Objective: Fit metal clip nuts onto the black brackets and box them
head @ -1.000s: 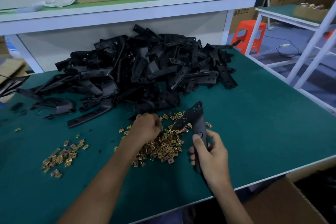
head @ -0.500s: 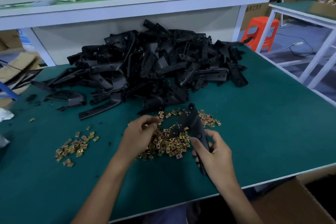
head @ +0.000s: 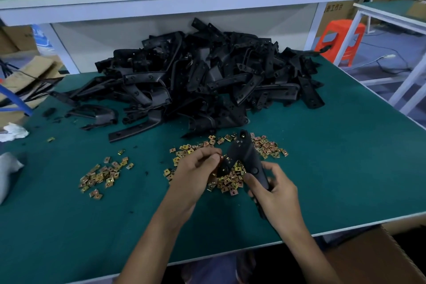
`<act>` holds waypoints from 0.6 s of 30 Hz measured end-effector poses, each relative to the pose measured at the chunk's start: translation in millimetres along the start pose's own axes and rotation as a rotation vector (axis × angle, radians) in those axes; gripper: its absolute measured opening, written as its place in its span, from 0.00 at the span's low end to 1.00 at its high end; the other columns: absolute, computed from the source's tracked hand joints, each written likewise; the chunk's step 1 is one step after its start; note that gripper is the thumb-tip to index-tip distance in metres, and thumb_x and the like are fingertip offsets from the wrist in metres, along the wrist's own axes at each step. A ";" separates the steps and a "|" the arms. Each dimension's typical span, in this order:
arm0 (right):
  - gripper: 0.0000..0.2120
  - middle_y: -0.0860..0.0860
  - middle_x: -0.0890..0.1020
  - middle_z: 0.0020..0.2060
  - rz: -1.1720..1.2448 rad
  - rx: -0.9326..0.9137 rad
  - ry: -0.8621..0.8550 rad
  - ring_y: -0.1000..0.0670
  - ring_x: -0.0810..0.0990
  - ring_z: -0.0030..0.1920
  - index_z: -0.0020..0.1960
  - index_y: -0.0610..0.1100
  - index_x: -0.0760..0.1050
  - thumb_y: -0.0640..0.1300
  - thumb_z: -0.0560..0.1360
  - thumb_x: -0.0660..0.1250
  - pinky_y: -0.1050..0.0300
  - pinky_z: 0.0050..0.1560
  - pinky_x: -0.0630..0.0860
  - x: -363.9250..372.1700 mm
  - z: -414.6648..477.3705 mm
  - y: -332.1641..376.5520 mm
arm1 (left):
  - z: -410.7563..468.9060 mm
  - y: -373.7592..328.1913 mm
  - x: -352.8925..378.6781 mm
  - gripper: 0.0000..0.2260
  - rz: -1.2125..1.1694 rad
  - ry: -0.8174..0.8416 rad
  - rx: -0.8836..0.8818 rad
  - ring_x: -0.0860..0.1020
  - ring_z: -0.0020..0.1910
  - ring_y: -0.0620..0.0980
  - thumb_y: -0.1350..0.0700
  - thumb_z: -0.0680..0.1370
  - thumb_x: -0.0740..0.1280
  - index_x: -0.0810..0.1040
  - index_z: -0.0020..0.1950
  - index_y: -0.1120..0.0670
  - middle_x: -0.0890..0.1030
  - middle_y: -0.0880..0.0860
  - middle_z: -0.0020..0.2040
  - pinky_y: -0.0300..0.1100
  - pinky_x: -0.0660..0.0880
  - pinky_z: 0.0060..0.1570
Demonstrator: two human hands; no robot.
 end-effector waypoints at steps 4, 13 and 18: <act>0.12 0.52 0.84 0.32 -0.008 -0.015 0.024 0.55 0.81 0.31 0.54 0.64 0.75 0.57 0.74 0.74 0.58 0.31 0.74 1.2 -0.4 -1.6 | 1.6 -0.7 0.1 0.07 -0.016 -0.035 -0.019 0.83 0.46 0.46 0.61 0.81 0.68 0.85 0.51 0.51 0.86 0.49 0.46 0.43 0.80 0.48; 0.11 0.53 0.84 0.31 -0.019 -0.014 0.059 0.57 0.80 0.29 0.55 0.64 0.76 0.56 0.75 0.74 0.64 0.29 0.71 2.7 -0.6 -3.2 | 1.2 -2.1 -6.2 0.06 0.183 -0.011 0.005 0.82 0.41 0.43 0.58 0.80 0.69 0.86 0.50 0.50 0.87 0.48 0.44 0.36 0.79 0.42; 0.13 0.54 0.84 0.32 -0.095 0.000 0.036 0.52 0.79 0.30 0.55 0.64 0.74 0.59 0.74 0.73 0.60 0.29 0.73 2.7 -0.7 -8.3 | -2.4 -1.3 -5.5 0.05 0.214 -0.007 0.014 0.84 0.43 0.44 0.56 0.78 0.72 0.87 0.49 0.47 0.87 0.45 0.43 0.36 0.80 0.43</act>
Point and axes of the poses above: each hand's wrist, its own z-axis towards the middle knuckle, its own x-axis out of the palm, y = z × x, the point moved 3 cm from there along z, towards the middle knuckle
